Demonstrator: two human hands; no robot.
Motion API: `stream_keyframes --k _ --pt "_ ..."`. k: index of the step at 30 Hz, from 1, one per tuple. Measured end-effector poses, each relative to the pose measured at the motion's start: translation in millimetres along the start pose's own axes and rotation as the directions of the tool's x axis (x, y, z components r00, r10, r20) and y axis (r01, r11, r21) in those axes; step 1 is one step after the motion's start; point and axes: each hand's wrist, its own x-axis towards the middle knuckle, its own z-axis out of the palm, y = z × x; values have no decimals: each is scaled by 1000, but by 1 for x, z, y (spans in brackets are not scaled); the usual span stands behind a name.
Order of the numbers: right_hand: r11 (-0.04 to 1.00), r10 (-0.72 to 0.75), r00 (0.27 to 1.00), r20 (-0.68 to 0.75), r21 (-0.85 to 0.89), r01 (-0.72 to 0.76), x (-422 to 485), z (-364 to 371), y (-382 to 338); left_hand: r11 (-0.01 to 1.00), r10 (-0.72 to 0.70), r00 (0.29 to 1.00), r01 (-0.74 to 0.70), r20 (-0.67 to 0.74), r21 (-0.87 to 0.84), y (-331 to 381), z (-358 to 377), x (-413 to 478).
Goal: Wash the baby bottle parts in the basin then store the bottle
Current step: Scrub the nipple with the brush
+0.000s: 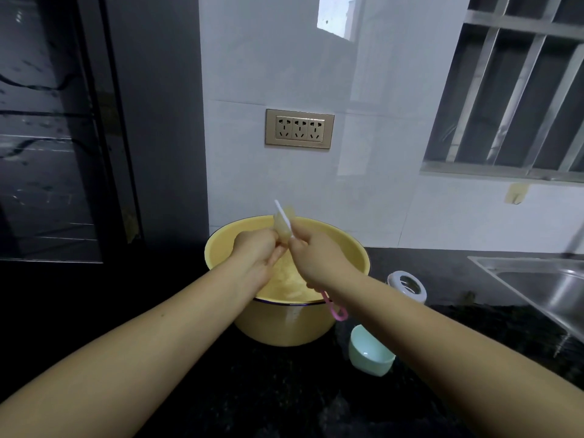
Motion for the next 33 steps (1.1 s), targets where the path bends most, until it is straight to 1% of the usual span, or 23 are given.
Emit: stream_keyframes --k 2,3,8,10,13,15,17,20,23,25,29,31,33 --pt "1000 19 1000 2 -17 -19 3 -1 0 997 48 999 -48 -1 53 -1 -2 1" --pt "1000 26 1000 7 6 -27 4 -2 0 995 65 998 -65 6 74 -1 -4 2" --pt "976 78 997 11 204 -78 7 -5 1 987 120 989 -129 91 100 6 -7 -4" --pt "953 96 995 19 288 -98 10 -8 2 984 141 985 -150 95 95 9 -9 -6" --pt "890 99 994 53 442 -112 14 -14 5 980 138 981 -155 133 128 13 -15 -6" --pt "868 56 995 82 488 -89 15 -17 10 978 95 980 -125 175 169 18 -19 -5" --pt "886 -10 995 98 462 -36 15 -20 14 971 27 979 -73 202 226 24 -23 -5" --pt "928 -81 990 113 372 34 14 -23 16 954 -63 971 -9 232 299 30 -26 -4" --pt "945 -112 986 126 321 66 14 -25 20 945 -101 971 24 219 327 33 -27 -1" --pt "952 -121 985 125 296 79 14 -25 23 929 -97 978 24 182 369 31 -26 2" --pt "986 -118 990 74 127 108 12 -23 23 815 -9 996 -42 85 577 27 -27 10" --pt "995 -85 996 19 47 84 13 -26 24 752 79 996 -91 47 653 27 -31 15" --pt "995 -56 998 -23 -89 54 14 -31 26 657 197 980 -142 14 740 28 -37 21"
